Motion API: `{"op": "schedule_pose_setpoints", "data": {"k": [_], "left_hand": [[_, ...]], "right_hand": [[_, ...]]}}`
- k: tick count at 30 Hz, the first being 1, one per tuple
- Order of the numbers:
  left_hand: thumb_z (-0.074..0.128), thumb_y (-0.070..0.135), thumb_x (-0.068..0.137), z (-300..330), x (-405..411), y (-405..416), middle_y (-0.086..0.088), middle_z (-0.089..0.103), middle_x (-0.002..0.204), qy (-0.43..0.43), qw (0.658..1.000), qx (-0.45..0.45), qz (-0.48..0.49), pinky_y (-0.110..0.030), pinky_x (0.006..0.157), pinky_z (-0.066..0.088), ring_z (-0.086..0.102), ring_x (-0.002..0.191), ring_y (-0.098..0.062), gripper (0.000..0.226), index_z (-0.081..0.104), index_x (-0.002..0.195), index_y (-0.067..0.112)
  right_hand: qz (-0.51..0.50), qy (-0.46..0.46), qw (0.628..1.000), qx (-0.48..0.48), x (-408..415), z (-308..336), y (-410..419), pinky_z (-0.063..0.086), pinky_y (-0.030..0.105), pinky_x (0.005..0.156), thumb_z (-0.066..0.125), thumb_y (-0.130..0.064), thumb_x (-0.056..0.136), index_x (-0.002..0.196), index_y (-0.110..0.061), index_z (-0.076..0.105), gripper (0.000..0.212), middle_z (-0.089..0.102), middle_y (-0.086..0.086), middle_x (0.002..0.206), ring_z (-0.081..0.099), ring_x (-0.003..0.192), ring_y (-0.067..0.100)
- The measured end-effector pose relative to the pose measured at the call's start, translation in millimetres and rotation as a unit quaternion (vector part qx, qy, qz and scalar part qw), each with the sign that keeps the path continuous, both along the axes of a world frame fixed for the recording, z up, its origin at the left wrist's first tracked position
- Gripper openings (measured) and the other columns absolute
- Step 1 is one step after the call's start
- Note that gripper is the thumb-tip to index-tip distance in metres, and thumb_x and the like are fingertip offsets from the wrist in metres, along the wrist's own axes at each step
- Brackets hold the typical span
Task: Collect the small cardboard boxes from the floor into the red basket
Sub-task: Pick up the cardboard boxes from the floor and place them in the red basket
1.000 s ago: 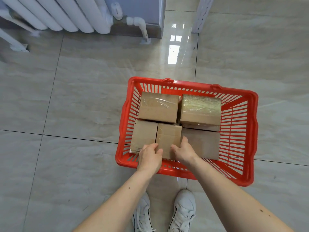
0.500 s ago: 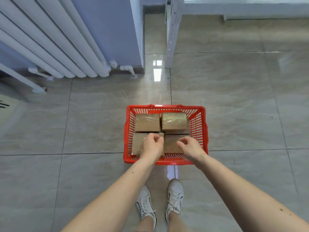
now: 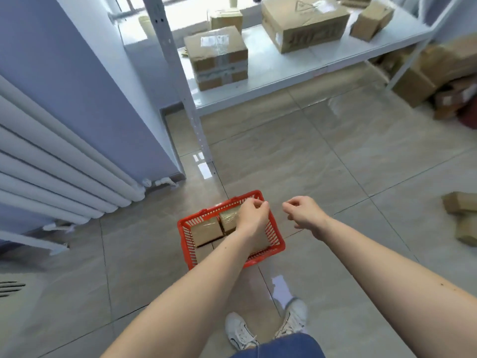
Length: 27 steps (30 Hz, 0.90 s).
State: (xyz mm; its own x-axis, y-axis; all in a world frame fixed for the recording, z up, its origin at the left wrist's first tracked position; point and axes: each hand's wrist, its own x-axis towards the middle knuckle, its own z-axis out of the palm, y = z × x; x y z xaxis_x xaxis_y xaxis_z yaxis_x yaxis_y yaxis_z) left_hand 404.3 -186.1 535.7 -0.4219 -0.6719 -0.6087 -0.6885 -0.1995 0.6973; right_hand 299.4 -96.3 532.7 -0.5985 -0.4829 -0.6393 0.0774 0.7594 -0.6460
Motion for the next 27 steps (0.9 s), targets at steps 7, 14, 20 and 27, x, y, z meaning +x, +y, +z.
{"op": "schedule_pose_setpoints", "data": {"k": [7,14,20,27], "left_hand": [[0.052,0.035,0.086,46.5,-84.7,62.7,-0.009,0.070,0.100,0.041,0.995,-0.023,-0.087,-0.034,0.081,0.051,0.066,0.100,-0.032,0.025,0.064,0.099,0.016],[0.052,0.032,0.089,56.0,-186.0,168.4,-0.004,0.062,0.090,0.072,0.990,-0.011,-0.124,-0.038,0.081,0.052,0.058,0.085,-0.027,0.018,0.059,0.095,0.017],[0.053,0.032,0.090,47.4,-265.1,259.4,0.001,0.060,0.087,0.065,0.988,0.004,-0.137,-0.037,0.080,0.053,0.059,0.086,-0.021,0.014,0.058,0.089,0.019],[0.054,0.030,0.088,30.6,-355.2,332.8,0.001,0.058,0.082,0.049,0.982,0.006,-0.181,-0.034,0.075,0.050,0.057,0.081,-0.021,0.012,0.057,0.084,0.019]], "right_hand": [[-0.097,0.020,0.994,-0.045,-65.2,63.5,81.6,0.046,0.030,0.067,0.054,-0.024,0.098,0.098,-0.012,0.063,0.015,0.059,0.007,0.095,0.056,0.088,0.021],[-0.155,0.024,0.986,-0.052,-147.7,83.1,201.0,0.045,0.030,0.065,0.053,-0.024,0.099,0.100,-0.012,0.061,0.014,0.056,0.007,0.096,0.053,0.087,0.021],[-0.212,0.010,0.976,-0.052,-224.2,76.9,305.2,0.048,0.028,0.064,0.056,-0.024,0.098,0.092,-0.016,0.060,0.011,0.059,0.007,0.098,0.056,0.091,0.018],[-0.264,0.009,0.964,-0.035,-305.4,53.3,390.7,0.053,0.032,0.070,0.059,-0.028,0.096,0.080,-0.022,0.057,0.017,0.062,0.007,0.097,0.061,0.094,0.020]]}}
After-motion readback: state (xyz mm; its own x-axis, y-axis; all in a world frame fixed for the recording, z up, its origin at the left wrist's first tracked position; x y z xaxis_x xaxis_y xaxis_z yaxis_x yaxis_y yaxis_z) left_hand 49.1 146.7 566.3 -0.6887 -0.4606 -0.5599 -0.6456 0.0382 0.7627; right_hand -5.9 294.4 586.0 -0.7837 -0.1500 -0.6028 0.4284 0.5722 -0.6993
